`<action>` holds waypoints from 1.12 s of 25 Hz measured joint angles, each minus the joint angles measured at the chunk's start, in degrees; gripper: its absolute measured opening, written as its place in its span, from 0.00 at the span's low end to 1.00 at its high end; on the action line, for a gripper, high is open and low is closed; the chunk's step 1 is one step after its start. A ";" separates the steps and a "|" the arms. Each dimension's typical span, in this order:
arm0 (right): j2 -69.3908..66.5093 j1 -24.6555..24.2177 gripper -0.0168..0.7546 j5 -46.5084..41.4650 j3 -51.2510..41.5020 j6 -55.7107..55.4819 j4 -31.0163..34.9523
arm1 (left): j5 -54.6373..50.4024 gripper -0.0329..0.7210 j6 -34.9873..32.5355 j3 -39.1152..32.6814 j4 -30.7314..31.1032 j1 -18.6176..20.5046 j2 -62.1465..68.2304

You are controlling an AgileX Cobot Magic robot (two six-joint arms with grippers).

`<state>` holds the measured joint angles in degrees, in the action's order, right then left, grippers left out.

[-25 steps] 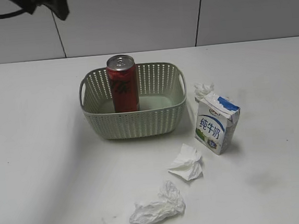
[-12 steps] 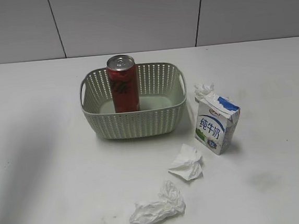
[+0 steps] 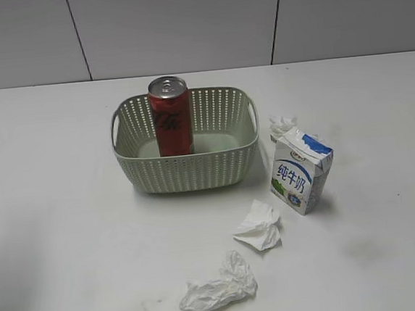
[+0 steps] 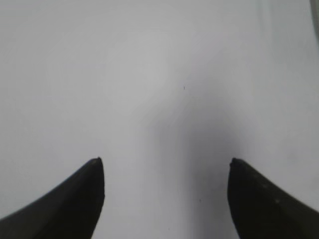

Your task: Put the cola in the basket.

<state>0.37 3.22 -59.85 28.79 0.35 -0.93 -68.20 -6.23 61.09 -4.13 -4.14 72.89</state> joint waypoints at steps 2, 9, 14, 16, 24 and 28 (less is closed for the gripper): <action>0.00 0.00 0.79 0.00 0.00 0.00 0.00 | 1.26 0.82 0.00 -5.62 -0.06 0.00 -4.03; 0.00 0.00 0.79 0.00 0.00 0.00 0.00 | 5.18 0.82 0.11 -22.35 -3.01 0.00 -18.49; 0.00 0.00 0.79 0.00 0.00 0.00 0.00 | 7.63 0.82 0.21 -28.65 -5.26 0.00 -29.70; 0.00 0.00 0.79 0.00 0.00 0.00 0.00 | 8.45 0.82 0.21 -30.62 -5.45 0.00 -33.95; 0.00 0.00 0.79 0.06 0.00 0.00 0.00 | 9.29 0.82 0.21 -31.80 -5.52 0.00 -47.29; 0.00 0.00 0.79 0.06 0.00 0.00 0.00 | 9.33 0.82 0.21 -31.80 -5.52 0.00 -51.61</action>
<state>0.37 3.22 -59.79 28.79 0.35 -0.93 -58.87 -6.02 29.29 -9.65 -4.14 21.28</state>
